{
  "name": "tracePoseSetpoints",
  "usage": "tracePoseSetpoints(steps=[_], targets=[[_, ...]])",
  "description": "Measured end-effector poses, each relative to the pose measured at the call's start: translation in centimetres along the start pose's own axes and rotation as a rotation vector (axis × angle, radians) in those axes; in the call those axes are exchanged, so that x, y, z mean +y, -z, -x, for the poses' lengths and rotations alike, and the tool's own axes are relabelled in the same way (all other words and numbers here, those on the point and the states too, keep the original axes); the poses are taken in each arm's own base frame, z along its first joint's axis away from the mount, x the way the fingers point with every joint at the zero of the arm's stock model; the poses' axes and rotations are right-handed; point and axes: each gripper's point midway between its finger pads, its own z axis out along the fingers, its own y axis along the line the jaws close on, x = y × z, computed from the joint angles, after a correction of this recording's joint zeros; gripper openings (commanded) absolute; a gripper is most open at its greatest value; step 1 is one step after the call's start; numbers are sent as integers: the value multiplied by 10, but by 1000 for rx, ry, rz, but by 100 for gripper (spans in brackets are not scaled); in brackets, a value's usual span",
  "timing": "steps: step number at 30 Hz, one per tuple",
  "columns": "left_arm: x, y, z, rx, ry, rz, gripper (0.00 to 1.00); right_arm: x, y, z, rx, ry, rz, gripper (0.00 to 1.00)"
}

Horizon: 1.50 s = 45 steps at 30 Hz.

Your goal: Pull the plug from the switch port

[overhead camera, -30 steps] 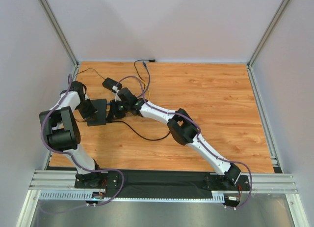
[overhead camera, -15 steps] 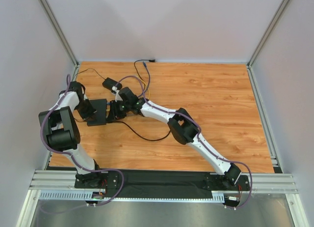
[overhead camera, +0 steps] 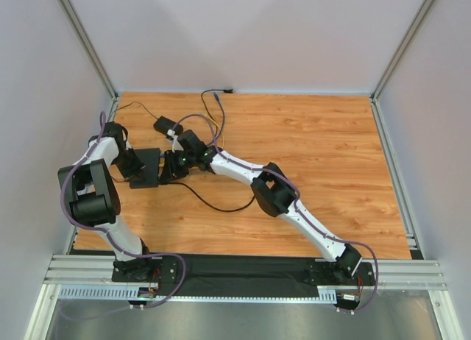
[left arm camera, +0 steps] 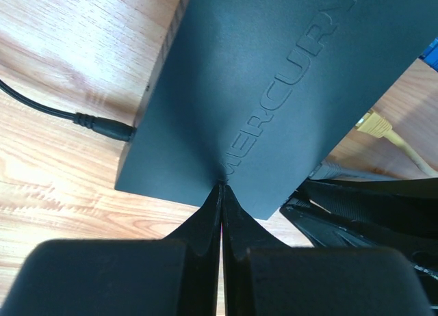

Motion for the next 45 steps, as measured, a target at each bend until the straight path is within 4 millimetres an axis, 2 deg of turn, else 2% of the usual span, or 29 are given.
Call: tracePoseSetpoints(steps=[11, 13, 15, 18, 24, 29, 34, 37, 40, 43, 44, 45], targets=[[-3, -1, -1, 4, -4, -9, 0, 4, -4, 1, -4, -2, 30, 32], [-3, -1, -2, 4, -5, -10, 0, 4, -4, 1, -4, -2, 30, 29], [-4, -1, -2, 4, -6, -11, 0, 3, -4, 1, -8, -1, 25, 20], [-4, -1, -2, 3, -8, -13, 0, 3, -7, 2, -19, -6, 28, 11], [-5, -1, -2, 3, -9, -18, 0, 6, -10, 7, -48, 5, 32, 0], [-7, 0, -1, -7, -13, -24, 2, 5, -6, 7, -54, 7, 38, 0], [0, 4, 1, -29, -1, -13, 9, 4, 5, 0, -21, 13, 32, 0], [11, 8, 9, -46, 36, -1, 11, 3, 13, -4, 1, 28, 20, 8], [17, 15, 26, -64, 66, 1, 14, 2, 24, -13, 32, 38, -7, 17], [9, 19, 50, -95, 65, -30, 24, 3, 38, -22, 60, 46, -32, 37], [5, 20, 56, -107, 61, -45, 29, 4, 44, -21, 64, 53, -35, 47], [2, 22, 60, -118, 61, -62, 32, 6, 49, -19, 65, 64, -38, 50]])
